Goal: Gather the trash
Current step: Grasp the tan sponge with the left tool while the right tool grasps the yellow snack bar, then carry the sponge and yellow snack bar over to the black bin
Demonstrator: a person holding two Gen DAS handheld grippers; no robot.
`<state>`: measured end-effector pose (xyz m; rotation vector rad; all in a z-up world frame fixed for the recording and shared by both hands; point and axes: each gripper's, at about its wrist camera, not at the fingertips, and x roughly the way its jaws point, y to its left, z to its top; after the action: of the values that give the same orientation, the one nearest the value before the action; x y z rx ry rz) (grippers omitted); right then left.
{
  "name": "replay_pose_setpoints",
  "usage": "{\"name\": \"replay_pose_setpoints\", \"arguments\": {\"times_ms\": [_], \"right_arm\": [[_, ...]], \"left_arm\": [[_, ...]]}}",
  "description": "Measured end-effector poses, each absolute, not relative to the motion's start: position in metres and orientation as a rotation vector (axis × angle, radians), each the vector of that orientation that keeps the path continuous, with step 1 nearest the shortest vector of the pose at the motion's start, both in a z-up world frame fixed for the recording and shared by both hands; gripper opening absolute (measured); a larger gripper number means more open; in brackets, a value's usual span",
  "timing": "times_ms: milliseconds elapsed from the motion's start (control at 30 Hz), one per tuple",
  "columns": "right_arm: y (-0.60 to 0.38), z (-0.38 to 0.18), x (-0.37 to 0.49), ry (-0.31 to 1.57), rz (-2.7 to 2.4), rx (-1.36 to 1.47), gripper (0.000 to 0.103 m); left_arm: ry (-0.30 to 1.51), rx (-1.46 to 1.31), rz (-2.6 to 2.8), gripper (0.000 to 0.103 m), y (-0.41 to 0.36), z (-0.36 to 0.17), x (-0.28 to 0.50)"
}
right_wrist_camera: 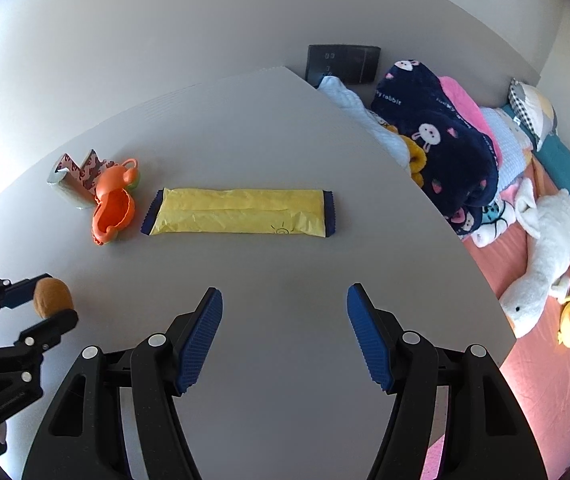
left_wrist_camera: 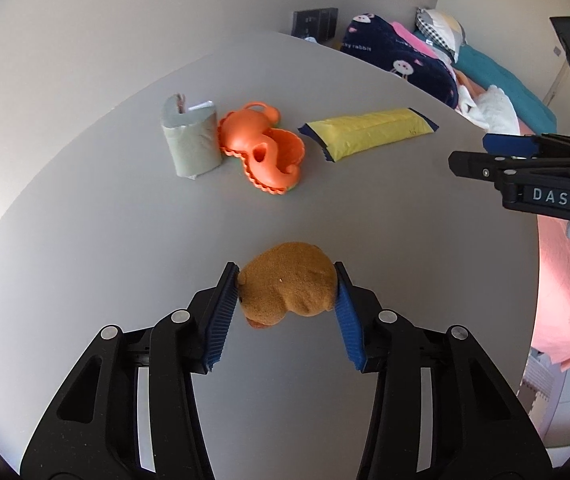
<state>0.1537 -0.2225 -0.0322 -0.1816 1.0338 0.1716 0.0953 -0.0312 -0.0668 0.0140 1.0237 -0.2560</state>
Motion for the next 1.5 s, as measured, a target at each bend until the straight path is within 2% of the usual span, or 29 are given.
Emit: {"name": "replay_pose_setpoints", "arguments": {"times_ms": [200, 300, 533, 733, 900, 967, 1067, 1100, 1300, 1500], "right_arm": [[-0.191, -0.041, 0.177, 1.059, 0.248, -0.357, 0.066], [-0.172, -0.046, 0.187, 1.069, 0.307, -0.469, 0.076], [-0.151, -0.057, 0.21, 1.086, 0.334, -0.583, 0.077], [-0.149, -0.065, 0.226, 1.117, 0.37, -0.598, 0.077], [-0.162, -0.067, 0.243, 1.225, 0.401, -0.439, 0.077], [-0.171, -0.068, 0.245, 1.253, 0.402, -0.361, 0.072], [-0.178, -0.066, 0.241, 1.252, 0.391, -0.295, 0.052], [-0.18, -0.064, 0.239, 1.25, 0.378, -0.283, 0.042], [-0.187, -0.062, 0.22, 1.233, 0.282, -0.237, 0.03], [-0.205, -0.055, 0.195, 1.195, 0.23, -0.165, 0.023]], "left_arm": [[1.007, -0.038, -0.222, 0.046, -0.004, -0.058, 0.095], [1.004, -0.054, -0.206, 0.046, 0.005, -0.056, 0.095], [1.007, -0.089, -0.15, 0.046, 0.024, -0.06, 0.102], [1.015, -0.119, -0.11, 0.046, 0.043, -0.063, 0.108], [1.014, -0.135, -0.105, 0.046, 0.048, -0.061, 0.109], [1.012, -0.128, -0.111, 0.046, 0.046, -0.06, 0.108], [1.012, -0.125, -0.118, 0.046, 0.042, -0.059, 0.108], [1.012, -0.125, -0.12, 0.046, 0.041, -0.059, 0.108], [0.997, -0.107, -0.142, 0.046, 0.033, -0.053, 0.104], [0.991, -0.082, -0.171, 0.046, 0.02, -0.049, 0.099]]}}
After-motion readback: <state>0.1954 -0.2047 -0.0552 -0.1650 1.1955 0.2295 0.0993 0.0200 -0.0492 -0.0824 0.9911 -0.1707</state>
